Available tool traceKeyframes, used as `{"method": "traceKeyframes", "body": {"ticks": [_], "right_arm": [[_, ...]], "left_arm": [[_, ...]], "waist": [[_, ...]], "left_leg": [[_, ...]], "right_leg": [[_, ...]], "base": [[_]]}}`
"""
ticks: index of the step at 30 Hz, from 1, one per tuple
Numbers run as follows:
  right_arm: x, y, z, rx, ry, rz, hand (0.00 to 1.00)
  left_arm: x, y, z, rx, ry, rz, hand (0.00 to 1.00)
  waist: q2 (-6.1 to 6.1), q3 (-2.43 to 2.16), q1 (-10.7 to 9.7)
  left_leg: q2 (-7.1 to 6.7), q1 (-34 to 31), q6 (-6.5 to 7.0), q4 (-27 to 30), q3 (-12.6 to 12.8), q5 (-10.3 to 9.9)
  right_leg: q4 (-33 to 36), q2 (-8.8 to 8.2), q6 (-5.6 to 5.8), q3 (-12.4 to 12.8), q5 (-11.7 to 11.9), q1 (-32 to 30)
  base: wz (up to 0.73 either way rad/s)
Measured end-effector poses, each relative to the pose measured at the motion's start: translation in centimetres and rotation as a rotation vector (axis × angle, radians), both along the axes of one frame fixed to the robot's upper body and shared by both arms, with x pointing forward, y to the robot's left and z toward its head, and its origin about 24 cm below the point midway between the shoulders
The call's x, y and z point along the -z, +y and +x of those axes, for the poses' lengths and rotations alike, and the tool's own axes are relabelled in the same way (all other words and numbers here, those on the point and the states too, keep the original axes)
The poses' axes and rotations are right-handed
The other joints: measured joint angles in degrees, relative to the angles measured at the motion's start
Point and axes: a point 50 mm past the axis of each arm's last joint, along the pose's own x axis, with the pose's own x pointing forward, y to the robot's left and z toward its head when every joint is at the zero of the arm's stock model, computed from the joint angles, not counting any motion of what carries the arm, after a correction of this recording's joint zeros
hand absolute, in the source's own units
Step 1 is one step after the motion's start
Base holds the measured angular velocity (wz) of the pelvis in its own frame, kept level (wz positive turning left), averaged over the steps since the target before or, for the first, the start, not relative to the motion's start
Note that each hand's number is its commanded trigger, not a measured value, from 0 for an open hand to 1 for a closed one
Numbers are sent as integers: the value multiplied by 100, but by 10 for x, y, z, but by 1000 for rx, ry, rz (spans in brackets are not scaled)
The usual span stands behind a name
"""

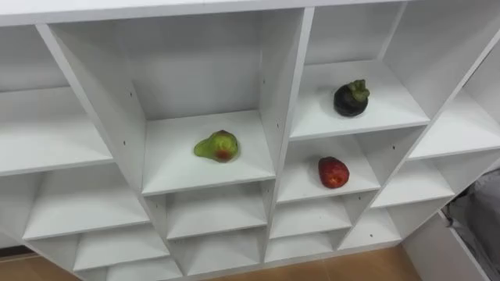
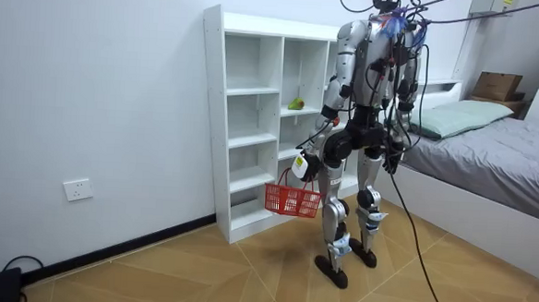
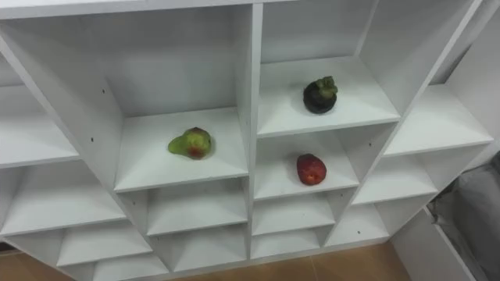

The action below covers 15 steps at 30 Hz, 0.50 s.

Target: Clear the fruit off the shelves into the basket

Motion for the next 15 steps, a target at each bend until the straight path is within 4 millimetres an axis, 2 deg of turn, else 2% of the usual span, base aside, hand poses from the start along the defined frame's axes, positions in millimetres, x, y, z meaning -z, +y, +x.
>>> {"method": "traceKeyframes", "body": {"ticks": [15], "right_arm": [[0,-1,0,0,1,-13,0]], "left_arm": [[0,0,2,-1,-4,2,100]], "waist": [[20,-12,16]], "left_leg": [[0,-86,0,-2,1,0]], "right_leg": [[9,2,-2,-10,1,-85]], "base": [[0]]}}
